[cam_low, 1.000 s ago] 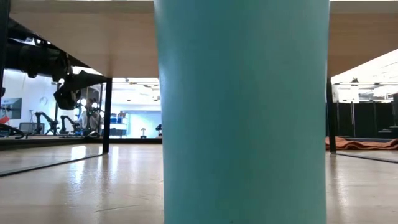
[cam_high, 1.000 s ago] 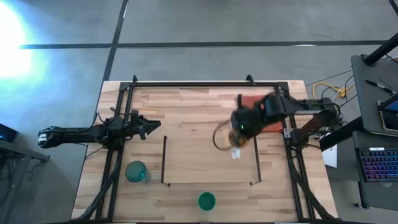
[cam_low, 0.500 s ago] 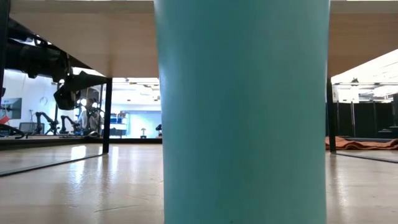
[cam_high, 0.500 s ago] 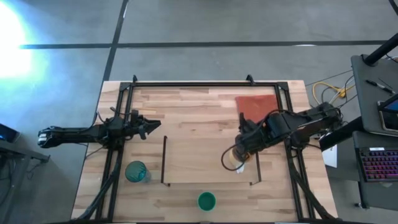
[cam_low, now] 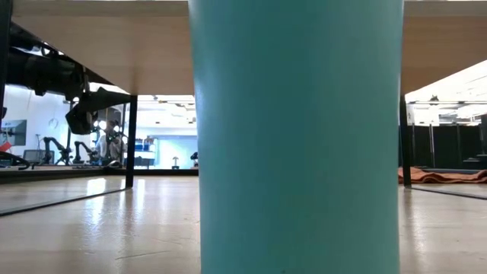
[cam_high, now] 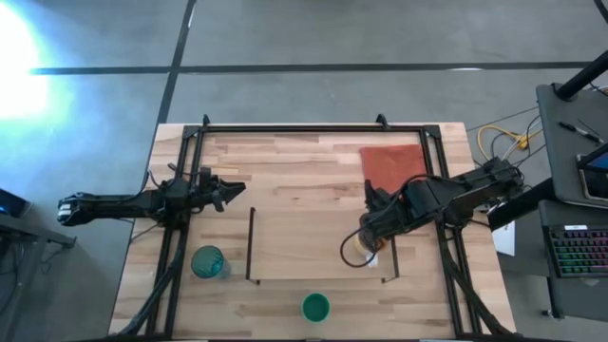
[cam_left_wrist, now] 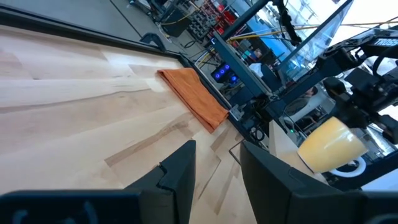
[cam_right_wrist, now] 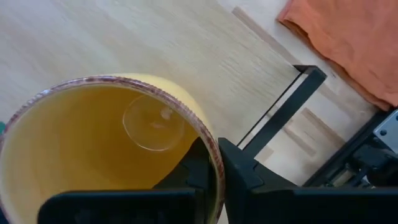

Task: Stack small to large cups/mugs on shelf
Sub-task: Put the yellow mug on the shelf, then put the green cup on the shelf

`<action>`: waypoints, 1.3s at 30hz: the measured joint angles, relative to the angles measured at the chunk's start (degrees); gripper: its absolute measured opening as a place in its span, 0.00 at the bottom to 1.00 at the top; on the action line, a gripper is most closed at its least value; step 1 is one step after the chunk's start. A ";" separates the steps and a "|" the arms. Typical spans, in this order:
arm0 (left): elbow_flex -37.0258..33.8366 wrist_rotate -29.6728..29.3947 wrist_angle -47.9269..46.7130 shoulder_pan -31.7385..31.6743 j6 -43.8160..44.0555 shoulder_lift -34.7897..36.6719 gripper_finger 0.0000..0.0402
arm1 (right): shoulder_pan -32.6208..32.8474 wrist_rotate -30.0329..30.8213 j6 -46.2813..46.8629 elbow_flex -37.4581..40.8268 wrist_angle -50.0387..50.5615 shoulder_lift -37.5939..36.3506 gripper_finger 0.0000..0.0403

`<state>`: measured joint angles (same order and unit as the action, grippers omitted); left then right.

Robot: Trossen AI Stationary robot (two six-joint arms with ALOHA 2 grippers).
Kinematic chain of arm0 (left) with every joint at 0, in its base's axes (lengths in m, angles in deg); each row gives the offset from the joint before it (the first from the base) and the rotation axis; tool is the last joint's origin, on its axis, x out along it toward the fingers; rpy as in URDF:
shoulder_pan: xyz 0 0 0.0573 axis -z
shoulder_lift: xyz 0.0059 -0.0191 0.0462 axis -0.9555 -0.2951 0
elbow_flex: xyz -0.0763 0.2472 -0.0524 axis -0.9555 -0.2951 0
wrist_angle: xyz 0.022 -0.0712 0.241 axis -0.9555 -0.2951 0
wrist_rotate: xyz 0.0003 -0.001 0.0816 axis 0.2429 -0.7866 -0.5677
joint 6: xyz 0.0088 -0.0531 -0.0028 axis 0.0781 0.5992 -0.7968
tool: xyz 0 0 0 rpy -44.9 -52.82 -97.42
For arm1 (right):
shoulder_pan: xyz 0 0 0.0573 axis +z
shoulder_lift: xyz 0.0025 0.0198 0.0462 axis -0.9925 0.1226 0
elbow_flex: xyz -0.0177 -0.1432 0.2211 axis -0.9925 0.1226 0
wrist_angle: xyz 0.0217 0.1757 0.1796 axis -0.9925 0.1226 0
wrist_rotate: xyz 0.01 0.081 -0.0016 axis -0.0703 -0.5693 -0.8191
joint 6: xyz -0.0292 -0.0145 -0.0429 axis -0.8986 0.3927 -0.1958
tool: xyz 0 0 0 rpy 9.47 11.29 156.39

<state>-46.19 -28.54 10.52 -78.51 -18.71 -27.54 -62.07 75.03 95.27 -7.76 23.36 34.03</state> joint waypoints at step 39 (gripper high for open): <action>15.28 0.33 14.80 0.02 -26.51 -5.25 0.28 | -4.09 15.61 -17.48 -22.62 -12.14 0.08 0.31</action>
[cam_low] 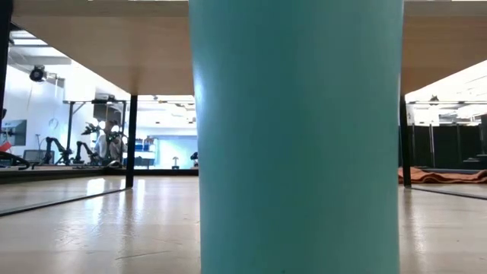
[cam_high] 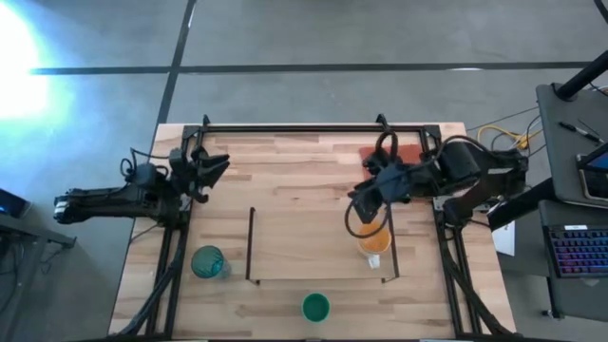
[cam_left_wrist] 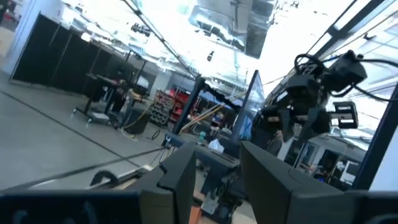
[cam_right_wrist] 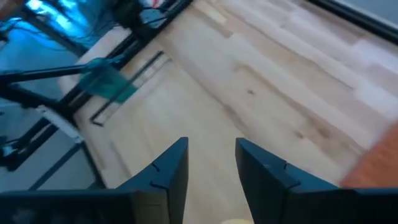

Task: Stack small to large cups/mugs on shelf
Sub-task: Put the green cup on the shelf

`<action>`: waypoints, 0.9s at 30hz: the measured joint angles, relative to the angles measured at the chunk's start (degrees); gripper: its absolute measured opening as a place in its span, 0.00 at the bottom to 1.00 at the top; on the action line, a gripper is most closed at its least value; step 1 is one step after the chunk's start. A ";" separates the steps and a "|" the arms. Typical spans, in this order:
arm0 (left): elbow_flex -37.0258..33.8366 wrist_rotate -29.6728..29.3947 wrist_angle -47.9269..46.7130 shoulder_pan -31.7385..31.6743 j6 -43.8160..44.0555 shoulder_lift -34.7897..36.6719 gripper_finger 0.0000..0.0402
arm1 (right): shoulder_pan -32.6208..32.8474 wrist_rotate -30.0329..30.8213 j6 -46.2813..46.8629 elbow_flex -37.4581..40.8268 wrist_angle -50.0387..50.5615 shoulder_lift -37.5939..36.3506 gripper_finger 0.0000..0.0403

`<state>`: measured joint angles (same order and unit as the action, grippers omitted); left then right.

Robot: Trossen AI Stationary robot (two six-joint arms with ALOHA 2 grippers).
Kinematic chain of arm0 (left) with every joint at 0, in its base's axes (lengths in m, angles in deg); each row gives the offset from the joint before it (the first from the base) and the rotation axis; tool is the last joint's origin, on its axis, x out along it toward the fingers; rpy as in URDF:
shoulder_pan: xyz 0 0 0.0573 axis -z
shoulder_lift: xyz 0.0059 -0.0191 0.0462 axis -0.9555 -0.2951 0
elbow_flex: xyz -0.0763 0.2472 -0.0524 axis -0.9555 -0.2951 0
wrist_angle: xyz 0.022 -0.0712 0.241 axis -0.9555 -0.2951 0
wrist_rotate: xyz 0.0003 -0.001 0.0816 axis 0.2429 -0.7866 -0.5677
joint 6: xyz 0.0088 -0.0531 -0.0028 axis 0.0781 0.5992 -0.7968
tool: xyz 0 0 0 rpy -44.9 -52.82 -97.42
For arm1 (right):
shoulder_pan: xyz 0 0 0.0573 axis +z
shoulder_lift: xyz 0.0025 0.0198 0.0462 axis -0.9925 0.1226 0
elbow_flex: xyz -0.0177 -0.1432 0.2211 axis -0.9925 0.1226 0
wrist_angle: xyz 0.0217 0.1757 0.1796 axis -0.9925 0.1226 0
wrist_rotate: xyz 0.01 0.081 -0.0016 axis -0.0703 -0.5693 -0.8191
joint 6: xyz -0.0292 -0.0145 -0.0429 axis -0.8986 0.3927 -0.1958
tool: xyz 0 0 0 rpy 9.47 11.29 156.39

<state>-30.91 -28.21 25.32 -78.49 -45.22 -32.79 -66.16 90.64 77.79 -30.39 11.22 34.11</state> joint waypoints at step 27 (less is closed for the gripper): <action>3.44 23.04 -5.08 0.00 14.60 -4.98 0.28 | 15.90 -8.20 23.28 -15.76 -3.15 20.70 0.24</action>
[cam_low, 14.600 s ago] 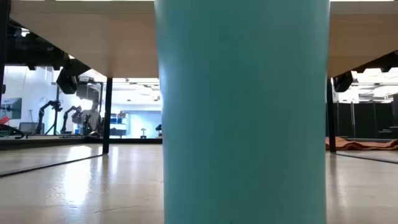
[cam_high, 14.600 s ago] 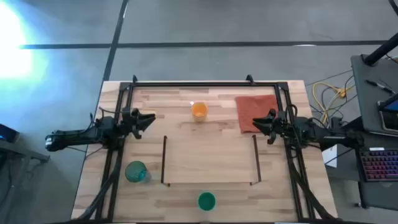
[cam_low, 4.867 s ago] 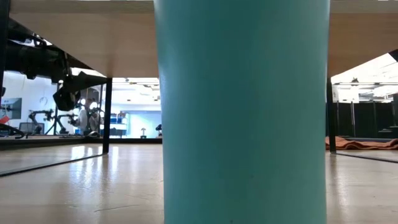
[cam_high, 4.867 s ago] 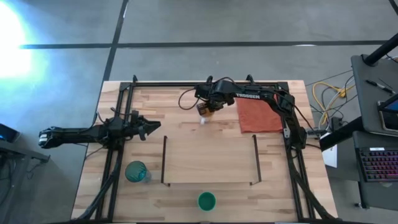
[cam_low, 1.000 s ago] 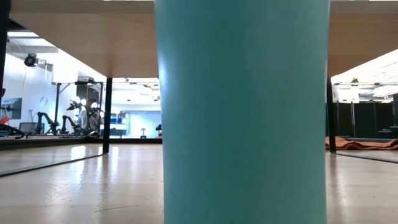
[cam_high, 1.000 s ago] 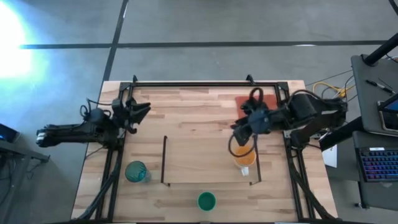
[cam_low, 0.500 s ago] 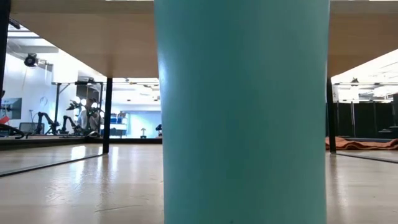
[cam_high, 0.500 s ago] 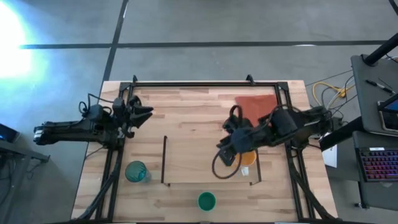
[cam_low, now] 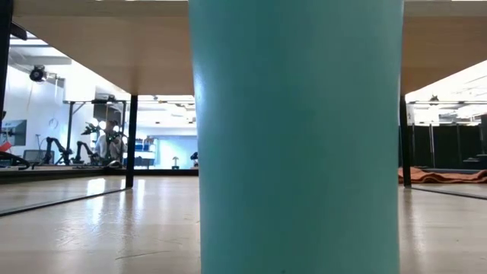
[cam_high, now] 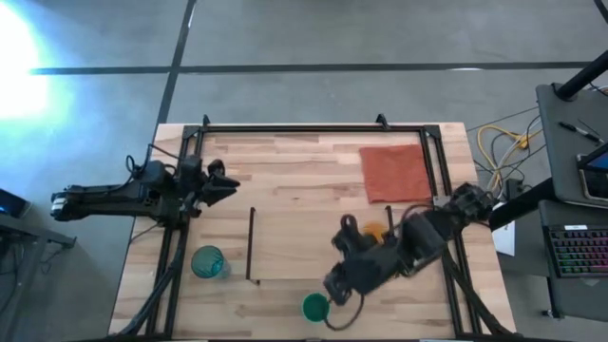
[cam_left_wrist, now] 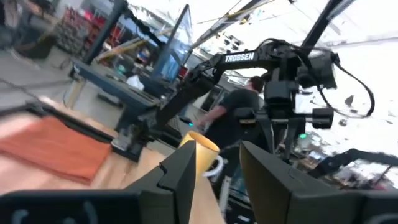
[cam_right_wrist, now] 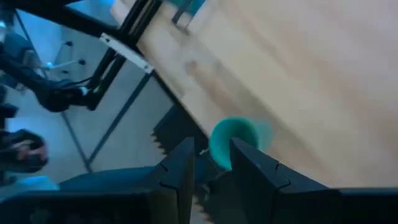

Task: Stack small to large cups/mugs on shelf
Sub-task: Put the green cup on the shelf

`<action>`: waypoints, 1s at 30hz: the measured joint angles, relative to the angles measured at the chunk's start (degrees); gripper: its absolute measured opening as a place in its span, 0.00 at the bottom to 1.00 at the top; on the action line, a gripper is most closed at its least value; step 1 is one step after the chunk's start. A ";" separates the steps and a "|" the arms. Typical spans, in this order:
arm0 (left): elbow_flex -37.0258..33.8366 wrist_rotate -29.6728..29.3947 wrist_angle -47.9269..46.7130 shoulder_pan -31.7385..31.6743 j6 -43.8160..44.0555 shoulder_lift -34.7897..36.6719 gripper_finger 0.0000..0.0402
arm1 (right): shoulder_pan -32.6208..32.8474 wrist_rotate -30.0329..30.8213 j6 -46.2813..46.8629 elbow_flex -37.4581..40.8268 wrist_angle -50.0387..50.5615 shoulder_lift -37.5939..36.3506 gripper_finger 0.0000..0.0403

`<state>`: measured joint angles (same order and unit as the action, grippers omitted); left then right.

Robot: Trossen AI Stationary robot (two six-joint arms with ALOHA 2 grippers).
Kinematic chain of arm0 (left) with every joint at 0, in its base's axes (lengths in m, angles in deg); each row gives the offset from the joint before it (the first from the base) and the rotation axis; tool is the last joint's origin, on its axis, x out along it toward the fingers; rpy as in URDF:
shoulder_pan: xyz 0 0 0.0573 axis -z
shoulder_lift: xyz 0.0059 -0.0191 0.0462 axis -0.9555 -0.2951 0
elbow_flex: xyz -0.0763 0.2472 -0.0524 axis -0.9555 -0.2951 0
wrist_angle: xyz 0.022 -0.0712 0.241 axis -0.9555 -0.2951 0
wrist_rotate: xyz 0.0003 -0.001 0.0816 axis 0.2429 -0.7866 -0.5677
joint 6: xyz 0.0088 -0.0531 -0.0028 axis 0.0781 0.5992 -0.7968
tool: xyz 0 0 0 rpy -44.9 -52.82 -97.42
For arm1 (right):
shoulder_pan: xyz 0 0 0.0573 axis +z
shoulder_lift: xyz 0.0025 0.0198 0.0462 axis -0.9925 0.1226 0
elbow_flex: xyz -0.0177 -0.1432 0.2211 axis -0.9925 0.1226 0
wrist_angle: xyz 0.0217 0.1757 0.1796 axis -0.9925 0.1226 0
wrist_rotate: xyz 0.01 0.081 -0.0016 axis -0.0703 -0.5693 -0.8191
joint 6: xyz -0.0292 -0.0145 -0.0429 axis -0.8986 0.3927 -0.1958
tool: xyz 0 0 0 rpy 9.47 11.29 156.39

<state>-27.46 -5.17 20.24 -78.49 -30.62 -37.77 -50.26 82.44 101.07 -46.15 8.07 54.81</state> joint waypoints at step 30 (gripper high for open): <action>1.06 14.53 -36.97 0.02 -6.47 5.23 0.28 | 11.62 11.49 49.89 0.12 3.64 17.92 0.33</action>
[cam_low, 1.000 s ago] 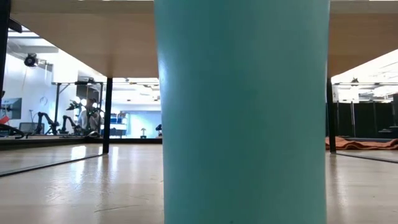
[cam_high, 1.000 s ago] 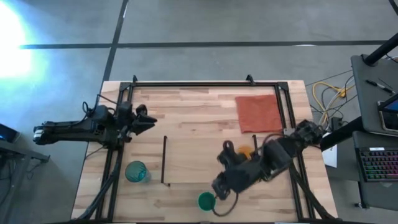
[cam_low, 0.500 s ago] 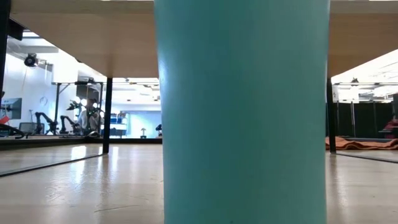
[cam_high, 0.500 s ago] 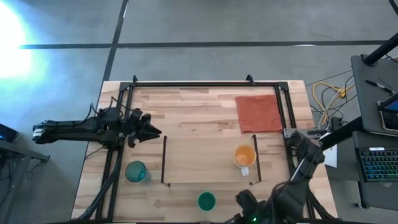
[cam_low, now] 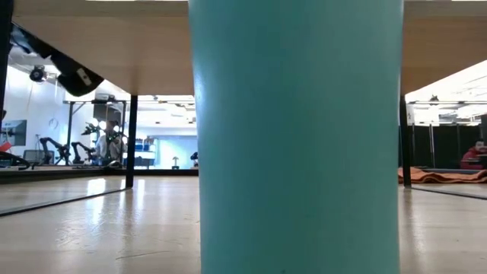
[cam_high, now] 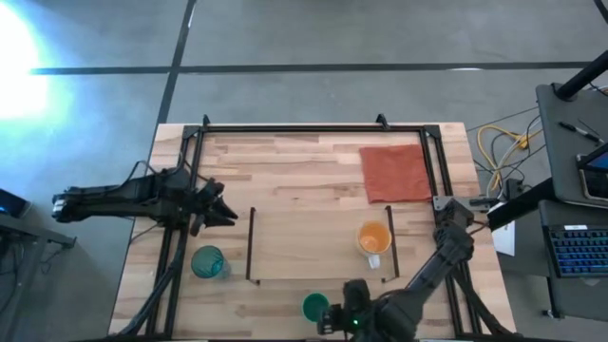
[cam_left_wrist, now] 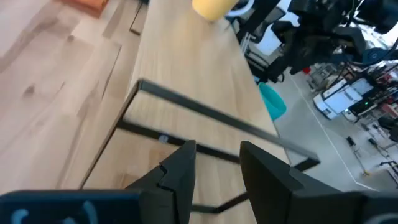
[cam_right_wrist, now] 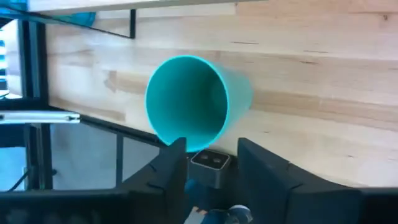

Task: Stack small to large cups/mugs on shelf
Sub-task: Put the green cup on the shelf

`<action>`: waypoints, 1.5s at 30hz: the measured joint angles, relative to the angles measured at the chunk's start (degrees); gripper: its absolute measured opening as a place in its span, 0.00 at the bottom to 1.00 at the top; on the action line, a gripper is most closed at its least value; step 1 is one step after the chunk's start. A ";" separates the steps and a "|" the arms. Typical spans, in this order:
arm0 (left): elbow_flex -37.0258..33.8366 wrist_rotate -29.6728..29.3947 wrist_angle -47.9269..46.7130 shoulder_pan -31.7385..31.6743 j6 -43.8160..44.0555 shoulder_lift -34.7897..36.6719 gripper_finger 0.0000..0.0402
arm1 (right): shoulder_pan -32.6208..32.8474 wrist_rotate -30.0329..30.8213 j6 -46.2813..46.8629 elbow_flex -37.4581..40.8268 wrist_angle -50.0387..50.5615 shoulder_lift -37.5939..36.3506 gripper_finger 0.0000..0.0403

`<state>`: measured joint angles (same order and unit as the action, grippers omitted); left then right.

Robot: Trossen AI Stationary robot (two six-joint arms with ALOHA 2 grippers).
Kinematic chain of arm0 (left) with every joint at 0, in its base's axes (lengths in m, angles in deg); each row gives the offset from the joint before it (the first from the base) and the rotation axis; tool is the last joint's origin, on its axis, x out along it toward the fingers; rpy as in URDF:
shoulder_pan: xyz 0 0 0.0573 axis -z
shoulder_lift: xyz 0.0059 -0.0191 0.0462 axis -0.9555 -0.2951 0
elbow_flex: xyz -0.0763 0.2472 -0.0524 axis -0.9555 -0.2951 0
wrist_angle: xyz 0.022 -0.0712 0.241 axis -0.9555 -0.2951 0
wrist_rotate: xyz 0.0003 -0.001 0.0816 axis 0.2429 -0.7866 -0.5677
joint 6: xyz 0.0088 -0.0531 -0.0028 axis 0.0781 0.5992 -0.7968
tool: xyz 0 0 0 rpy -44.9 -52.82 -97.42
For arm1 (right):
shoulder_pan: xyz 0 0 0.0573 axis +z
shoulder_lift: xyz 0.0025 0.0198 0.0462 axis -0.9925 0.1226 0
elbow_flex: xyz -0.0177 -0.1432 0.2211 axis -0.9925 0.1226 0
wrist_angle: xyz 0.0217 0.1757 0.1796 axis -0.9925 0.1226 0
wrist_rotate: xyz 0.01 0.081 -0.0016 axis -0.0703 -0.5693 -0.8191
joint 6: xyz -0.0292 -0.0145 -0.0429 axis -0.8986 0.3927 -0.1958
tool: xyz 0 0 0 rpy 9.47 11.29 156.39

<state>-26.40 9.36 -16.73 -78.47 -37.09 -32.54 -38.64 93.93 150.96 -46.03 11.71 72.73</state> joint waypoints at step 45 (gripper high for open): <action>-0.07 -4.36 -4.19 0.00 -7.30 4.70 0.28 | -3.09 -7.38 1.45 0.22 -2.10 6.72 0.35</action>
<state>-26.47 5.01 -20.92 -78.47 -44.39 -27.85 -41.73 86.55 152.41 -45.81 9.62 79.45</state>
